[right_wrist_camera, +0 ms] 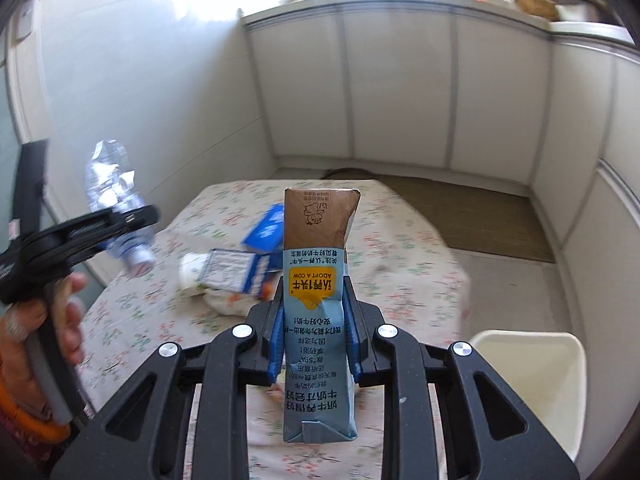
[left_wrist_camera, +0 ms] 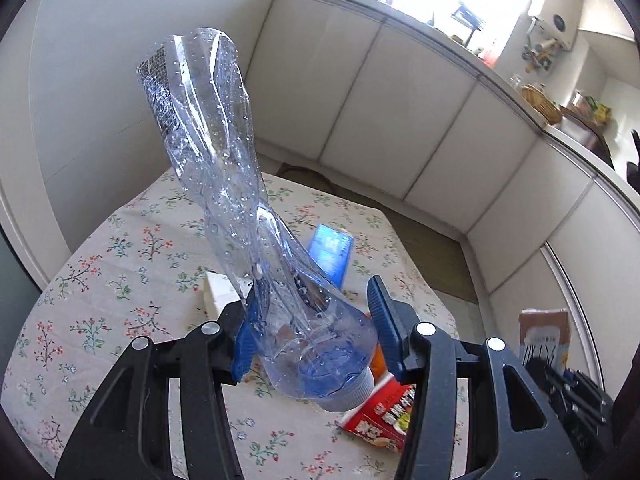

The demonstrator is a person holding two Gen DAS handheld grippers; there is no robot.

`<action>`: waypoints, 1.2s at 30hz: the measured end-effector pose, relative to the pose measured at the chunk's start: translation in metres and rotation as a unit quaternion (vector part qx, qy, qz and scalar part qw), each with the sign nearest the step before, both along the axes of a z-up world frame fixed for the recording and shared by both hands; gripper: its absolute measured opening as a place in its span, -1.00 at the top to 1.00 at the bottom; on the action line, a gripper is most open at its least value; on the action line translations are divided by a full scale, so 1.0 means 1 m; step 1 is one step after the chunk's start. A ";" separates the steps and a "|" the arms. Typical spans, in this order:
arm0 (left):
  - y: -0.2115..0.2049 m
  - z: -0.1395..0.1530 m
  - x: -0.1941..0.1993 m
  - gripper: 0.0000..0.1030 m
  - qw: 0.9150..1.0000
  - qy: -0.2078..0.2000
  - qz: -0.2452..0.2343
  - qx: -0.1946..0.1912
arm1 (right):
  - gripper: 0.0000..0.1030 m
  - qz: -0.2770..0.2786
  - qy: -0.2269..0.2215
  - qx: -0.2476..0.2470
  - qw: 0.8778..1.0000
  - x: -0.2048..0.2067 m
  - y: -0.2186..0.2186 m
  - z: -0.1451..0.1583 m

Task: Collect trash
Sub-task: 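Lift the bottle with the left gripper while the right gripper carries the carton to the bin, then release the milk carton into the bin with the right gripper while the left gripper drops the bottle in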

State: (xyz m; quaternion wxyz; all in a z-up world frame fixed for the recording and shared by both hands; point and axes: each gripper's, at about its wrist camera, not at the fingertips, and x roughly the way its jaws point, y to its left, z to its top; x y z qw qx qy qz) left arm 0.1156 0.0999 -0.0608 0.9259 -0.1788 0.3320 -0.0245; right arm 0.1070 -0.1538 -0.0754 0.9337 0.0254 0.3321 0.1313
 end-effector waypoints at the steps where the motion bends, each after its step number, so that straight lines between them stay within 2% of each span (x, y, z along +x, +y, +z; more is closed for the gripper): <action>1: -0.005 0.000 -0.003 0.07 1.000 -0.001 -0.004 0.001 | 0.52 -0.012 -0.001 -0.001 1.000 -0.001 -0.006 0.000; 6: -0.035 -0.004 -0.011 0.07 1.000 -0.001 -0.031 0.005 | 0.52 -0.093 0.002 -0.010 0.996 -0.004 -0.047 -0.005; 11: -0.069 -0.003 -0.015 0.07 0.998 -0.003 -0.064 0.013 | 0.52 -0.187 0.006 -0.041 0.981 -0.008 -0.092 -0.013; 19: -0.129 0.000 -0.022 0.07 0.993 -0.011 -0.118 0.024 | 0.48 -0.264 0.064 -0.058 0.961 -0.015 -0.145 -0.035; 23: -0.156 0.002 -0.023 0.07 0.989 -0.014 -0.144 0.027 | -0.09 -0.299 0.039 -0.070 0.951 -0.030 -0.160 -0.027; 26: -0.178 0.003 -0.023 0.06 0.986 -0.016 -0.164 0.026 | -0.36 -0.330 0.004 -0.083 0.940 -0.042 -0.170 -0.012; 32: -0.223 0.004 -0.024 0.06 0.978 -0.019 -0.204 0.029 | -0.67 -0.393 -0.040 -0.100 0.913 -0.063 -0.199 0.009; 36: -0.256 0.004 -0.026 0.06 0.971 -0.022 -0.236 0.036 | -0.69 -0.426 -0.047 -0.113 0.896 -0.069 -0.215 0.014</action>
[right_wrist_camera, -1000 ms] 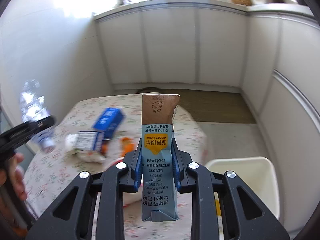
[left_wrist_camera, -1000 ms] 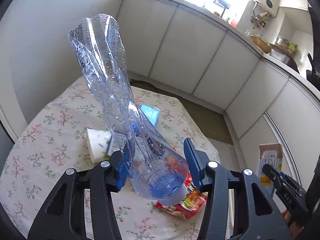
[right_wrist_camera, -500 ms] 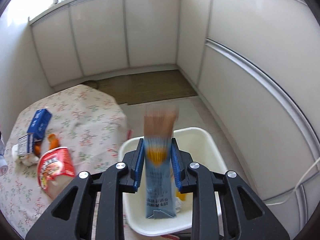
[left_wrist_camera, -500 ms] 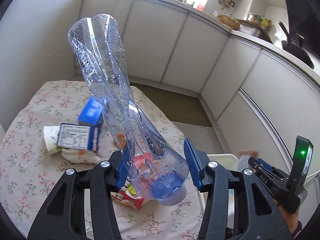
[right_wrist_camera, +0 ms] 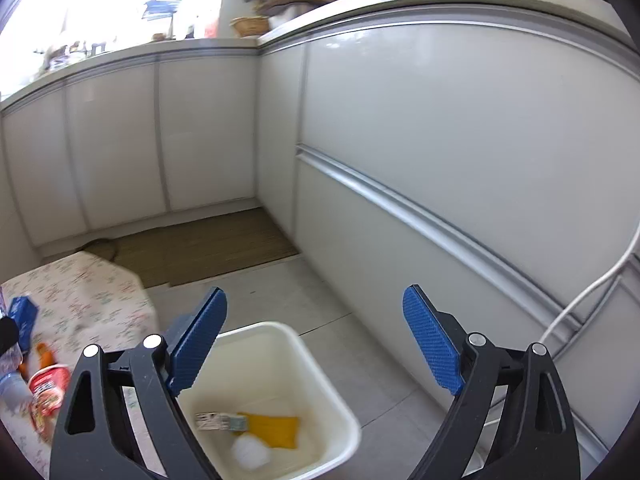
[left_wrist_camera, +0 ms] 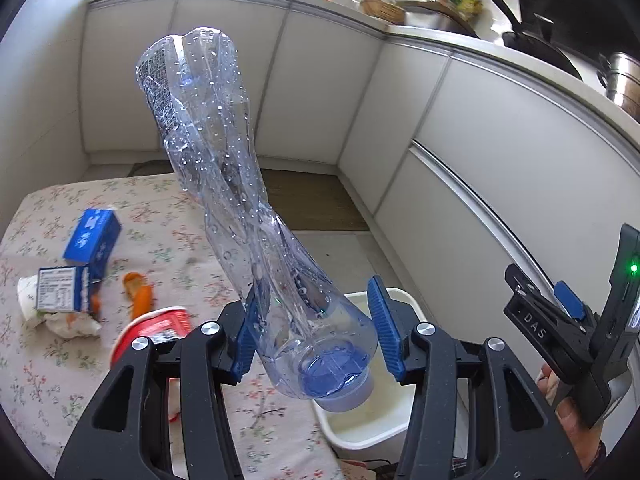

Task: Collect trash
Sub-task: 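Release the milk carton into the bin with the right gripper while the left gripper drops the bottle in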

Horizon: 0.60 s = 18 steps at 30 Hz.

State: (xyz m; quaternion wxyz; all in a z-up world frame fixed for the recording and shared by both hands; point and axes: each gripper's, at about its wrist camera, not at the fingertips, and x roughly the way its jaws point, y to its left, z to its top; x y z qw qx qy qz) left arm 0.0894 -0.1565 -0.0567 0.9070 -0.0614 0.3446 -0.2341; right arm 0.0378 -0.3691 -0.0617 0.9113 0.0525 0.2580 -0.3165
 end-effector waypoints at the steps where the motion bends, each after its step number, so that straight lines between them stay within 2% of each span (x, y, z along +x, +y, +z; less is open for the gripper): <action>1: -0.006 0.000 0.000 0.06 1.000 -0.001 -0.006 0.001 | -0.69 -0.009 0.001 -0.002 1.000 -0.001 -0.005 0.000; 11: -0.073 -0.001 -0.002 0.06 0.998 -0.012 -0.065 0.011 | -0.70 -0.064 -0.009 -0.005 0.998 -0.014 -0.037 0.002; 14: -0.088 -0.006 0.001 0.05 0.997 -0.005 -0.080 0.017 | -0.77 -0.084 -0.012 -0.010 0.996 -0.018 -0.047 0.003; 17: -0.107 -0.016 0.009 -0.02 0.993 0.014 -0.103 0.048 | -0.77 -0.097 -0.013 -0.005 0.995 -0.021 -0.055 0.002; 18: -0.109 -0.018 0.011 -0.12 0.993 0.013 -0.104 0.055 | -0.77 -0.099 -0.014 -0.003 0.995 -0.023 -0.057 0.002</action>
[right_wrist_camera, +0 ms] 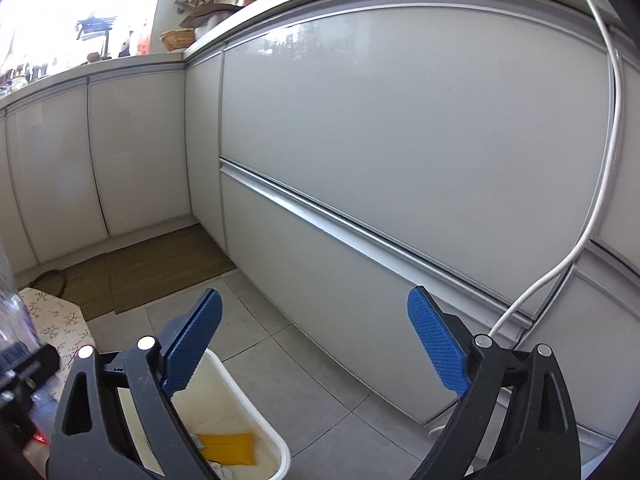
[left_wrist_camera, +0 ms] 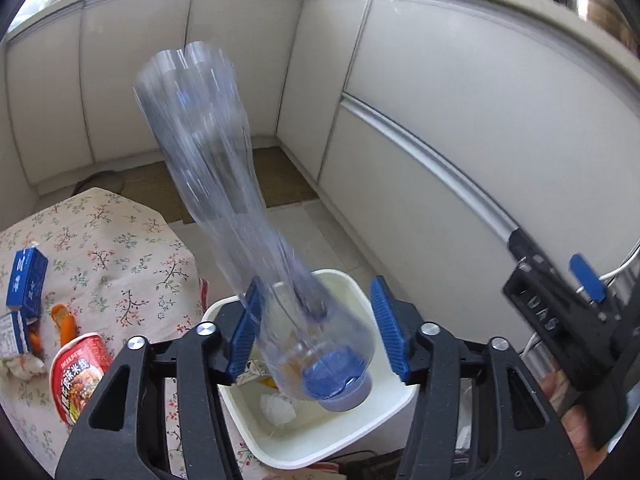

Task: Collect trash
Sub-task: 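Release the milk carton into the bin with the right gripper while the left gripper drops the bottle in, then move both tools back from the bin toward the table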

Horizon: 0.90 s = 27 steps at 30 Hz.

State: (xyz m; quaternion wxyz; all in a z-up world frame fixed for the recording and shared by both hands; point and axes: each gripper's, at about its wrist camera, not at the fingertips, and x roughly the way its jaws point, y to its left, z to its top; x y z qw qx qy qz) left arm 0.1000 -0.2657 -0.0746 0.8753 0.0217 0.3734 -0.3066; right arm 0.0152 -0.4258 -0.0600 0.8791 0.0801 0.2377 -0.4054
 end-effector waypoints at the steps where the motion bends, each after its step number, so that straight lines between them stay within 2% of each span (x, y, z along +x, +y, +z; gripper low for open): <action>1: -0.002 -0.002 0.002 -0.21 1.000 -0.003 0.001 0.007 | -0.77 -0.004 -0.004 0.004 1.000 -0.002 -0.003 0.000; 5: 0.002 -0.004 0.003 -0.42 1.000 -0.016 0.011 0.019 | -0.81 -0.009 -0.012 0.007 1.000 -0.005 -0.007 0.002; 12: 0.018 0.003 0.003 -0.79 0.994 -0.067 0.069 0.050 | -0.87 0.010 -0.021 0.001 1.000 -0.005 0.007 0.003; 21: 0.045 0.012 0.001 -0.86 0.988 -0.085 0.112 0.062 | -0.87 0.062 -0.017 0.004 0.998 0.006 0.039 0.004; 27: 0.075 0.008 0.009 -0.86 0.983 -0.078 0.154 0.067 | -0.87 0.109 -0.009 -0.015 0.994 0.021 0.076 0.006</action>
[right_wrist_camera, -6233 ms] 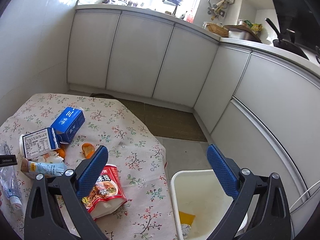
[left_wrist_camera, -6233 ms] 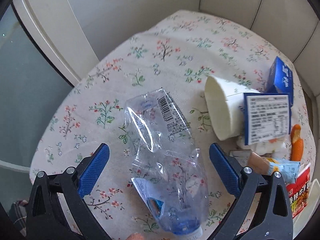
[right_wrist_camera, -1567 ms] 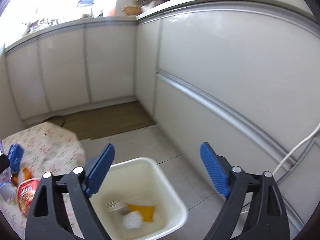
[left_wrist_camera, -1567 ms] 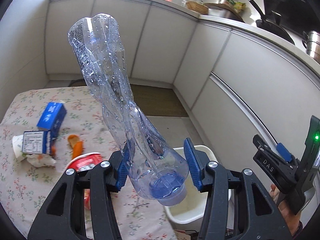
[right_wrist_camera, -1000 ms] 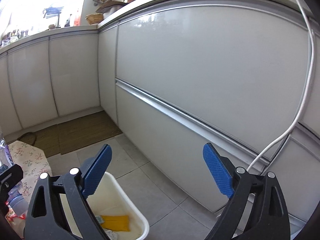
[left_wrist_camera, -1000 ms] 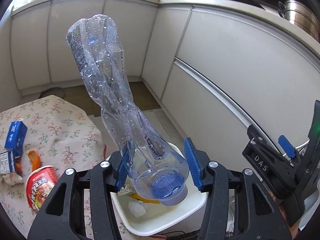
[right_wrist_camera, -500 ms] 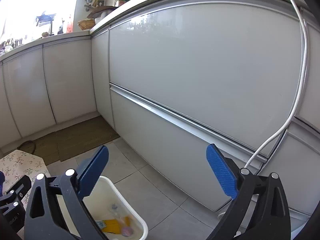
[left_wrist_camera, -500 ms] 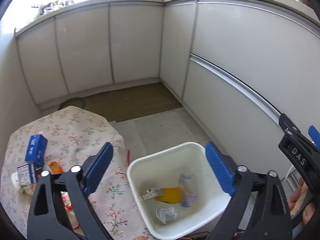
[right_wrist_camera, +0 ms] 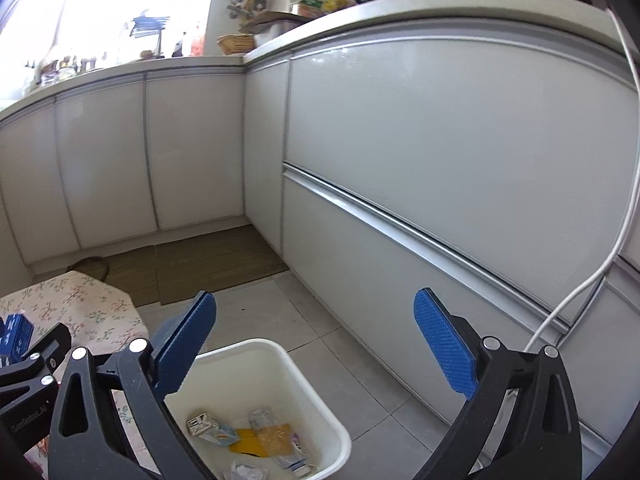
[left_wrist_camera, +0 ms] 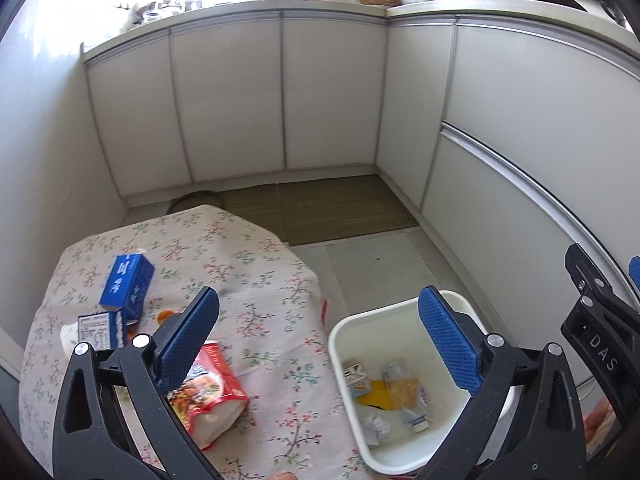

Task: Collect trash
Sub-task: 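Move both tools back from the bin toward the table, then grasp the white-and-blue milk carton with the left gripper and lift it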

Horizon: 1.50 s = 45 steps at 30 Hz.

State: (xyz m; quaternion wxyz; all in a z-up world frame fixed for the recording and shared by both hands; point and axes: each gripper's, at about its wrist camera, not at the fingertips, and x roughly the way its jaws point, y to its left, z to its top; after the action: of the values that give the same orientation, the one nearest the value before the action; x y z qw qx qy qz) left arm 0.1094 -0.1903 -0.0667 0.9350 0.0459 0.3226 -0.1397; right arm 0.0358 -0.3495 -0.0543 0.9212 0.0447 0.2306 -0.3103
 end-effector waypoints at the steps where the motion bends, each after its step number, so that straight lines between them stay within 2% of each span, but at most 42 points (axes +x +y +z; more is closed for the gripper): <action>1: 0.006 0.001 -0.001 -0.86 1.000 0.001 0.006 -0.001 | -0.87 0.006 0.001 -0.003 1.000 0.002 0.006 0.000; 5: 0.032 -0.001 0.004 -0.86 0.999 0.007 0.035 -0.004 | -0.87 0.034 0.008 -0.026 0.999 0.012 0.035 -0.002; 14: 0.095 -0.011 0.016 -0.86 0.996 0.027 0.090 -0.008 | -0.87 0.108 0.038 -0.040 0.993 0.039 0.097 -0.010; 19: 0.140 -0.022 0.026 -0.86 0.990 0.043 0.134 -0.003 | -0.87 0.141 0.048 -0.050 0.988 0.054 0.130 -0.014; 24: 0.191 -0.044 0.049 -0.86 0.983 0.085 0.163 0.017 | -0.87 0.169 0.064 -0.057 0.982 0.066 0.160 -0.020; 27: 0.207 -0.063 0.070 -0.86 0.982 0.126 0.122 0.068 | -0.87 0.184 0.069 -0.061 0.979 0.072 0.172 -0.022; 29: 0.209 -0.078 0.082 -0.86 0.977 0.142 0.073 0.142 | -0.87 0.191 0.072 -0.061 0.977 0.075 0.178 -0.024; 32: 0.211 -0.098 0.091 -0.86 0.959 0.152 0.003 0.237 | -0.87 0.194 0.077 -0.059 0.976 0.080 0.181 -0.025; 33: 0.213 -0.104 0.095 -0.86 0.954 0.162 -0.015 0.253 | -0.87 0.194 0.080 -0.058 0.976 0.083 0.181 -0.026; 37: 0.224 -0.122 0.112 -0.86 0.943 0.193 -0.041 0.269 | -0.87 0.191 0.087 -0.053 0.976 0.090 0.181 -0.028; 40: 0.222 -0.131 0.120 -0.86 0.940 0.190 -0.066 0.275 | -0.87 0.193 0.094 -0.048 0.976 0.095 0.181 -0.030; 44: 0.209 -0.139 0.122 -0.84 0.931 0.186 -0.107 0.296 | -0.87 0.194 0.105 -0.047 0.974 0.100 0.181 -0.035; 45: 0.208 -0.140 0.124 -0.62 0.930 0.194 -0.113 0.290 | -0.87 0.193 0.107 -0.046 0.974 0.101 0.182 -0.036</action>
State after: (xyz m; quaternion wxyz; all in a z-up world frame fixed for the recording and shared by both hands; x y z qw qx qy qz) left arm 0.2331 0.0175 -0.2066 0.7781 0.3229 0.5171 -0.1515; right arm 0.1366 -0.1679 -0.0905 0.9348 -0.0767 0.3175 -0.1397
